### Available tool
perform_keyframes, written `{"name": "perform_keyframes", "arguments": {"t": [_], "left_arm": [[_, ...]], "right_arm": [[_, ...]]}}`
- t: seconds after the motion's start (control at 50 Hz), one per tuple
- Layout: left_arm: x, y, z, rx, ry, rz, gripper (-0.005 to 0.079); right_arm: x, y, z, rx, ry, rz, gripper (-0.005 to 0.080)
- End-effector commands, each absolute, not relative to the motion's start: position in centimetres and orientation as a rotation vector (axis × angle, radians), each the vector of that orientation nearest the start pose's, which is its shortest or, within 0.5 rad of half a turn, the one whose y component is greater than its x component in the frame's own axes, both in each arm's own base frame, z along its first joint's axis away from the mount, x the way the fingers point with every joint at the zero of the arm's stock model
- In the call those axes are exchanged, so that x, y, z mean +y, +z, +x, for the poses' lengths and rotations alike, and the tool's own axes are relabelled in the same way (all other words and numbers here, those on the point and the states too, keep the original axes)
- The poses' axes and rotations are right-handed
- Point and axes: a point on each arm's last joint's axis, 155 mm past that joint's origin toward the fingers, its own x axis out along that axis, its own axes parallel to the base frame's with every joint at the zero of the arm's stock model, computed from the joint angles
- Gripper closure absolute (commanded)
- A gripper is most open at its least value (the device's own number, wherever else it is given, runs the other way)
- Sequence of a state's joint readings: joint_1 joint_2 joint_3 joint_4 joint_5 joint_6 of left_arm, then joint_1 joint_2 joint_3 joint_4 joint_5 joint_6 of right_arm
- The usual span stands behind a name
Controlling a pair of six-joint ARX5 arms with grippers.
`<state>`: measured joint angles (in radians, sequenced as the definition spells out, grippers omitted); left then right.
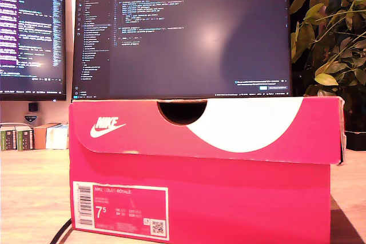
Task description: Close the red shoebox by pushing the lid with your left arm and holding the box in place with your right arm
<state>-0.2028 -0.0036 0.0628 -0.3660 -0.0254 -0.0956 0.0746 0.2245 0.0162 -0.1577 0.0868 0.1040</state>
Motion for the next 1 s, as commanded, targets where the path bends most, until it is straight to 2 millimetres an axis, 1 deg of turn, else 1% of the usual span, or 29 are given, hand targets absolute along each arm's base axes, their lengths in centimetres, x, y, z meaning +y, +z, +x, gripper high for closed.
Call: {"name": "perform_keyframes", "arguments": {"t": [0.0, 0.22, 0.4, 0.56, 0.74, 0.86, 0.98], "left_arm": [[-4.4, 9.2, 23.3, 0.328, -0.165, -0.059, 0.0761], [-4.4, 9.2, 23.3, 0.328, -0.165, -0.060, 0.0761], [-3.7, 9.2, 23.4, 0.327, -0.136, -0.064, 0.0761], [-2.2, 9.2, 23.6, 0.324, -0.072, -0.075, 0.0761], [-0.6, 9.2, 23.7, 0.320, -0.003, -0.086, 0.0761], [0.1, 9.3, 23.7, 0.316, 0.023, -0.090, 0.0761], [0.3, 9.3, 23.7, 0.315, 0.032, -0.092, 0.0761]], "right_arm": [[0.6, 7.6, 24.9, 0.368, -0.019, 0.072, 0.0763], [0.4, 7.7, 24.9, 0.366, -0.025, 0.073, 0.0763], [-0.6, 8.6, 24.9, 0.326, -0.063, 0.083, 0.0763], [-1.6, 10.2, 25.0, 0.251, -0.100, 0.093, 0.0763], [-1.9, 12.6, 24.8, 0.147, -0.108, 0.098, 0.0763], [-1.9, 12.4, 24.8, 0.155, -0.108, 0.098, 0.0763], [-1.9, 12.5, 24.8, 0.155, -0.108, 0.098, 0.0763]]}}
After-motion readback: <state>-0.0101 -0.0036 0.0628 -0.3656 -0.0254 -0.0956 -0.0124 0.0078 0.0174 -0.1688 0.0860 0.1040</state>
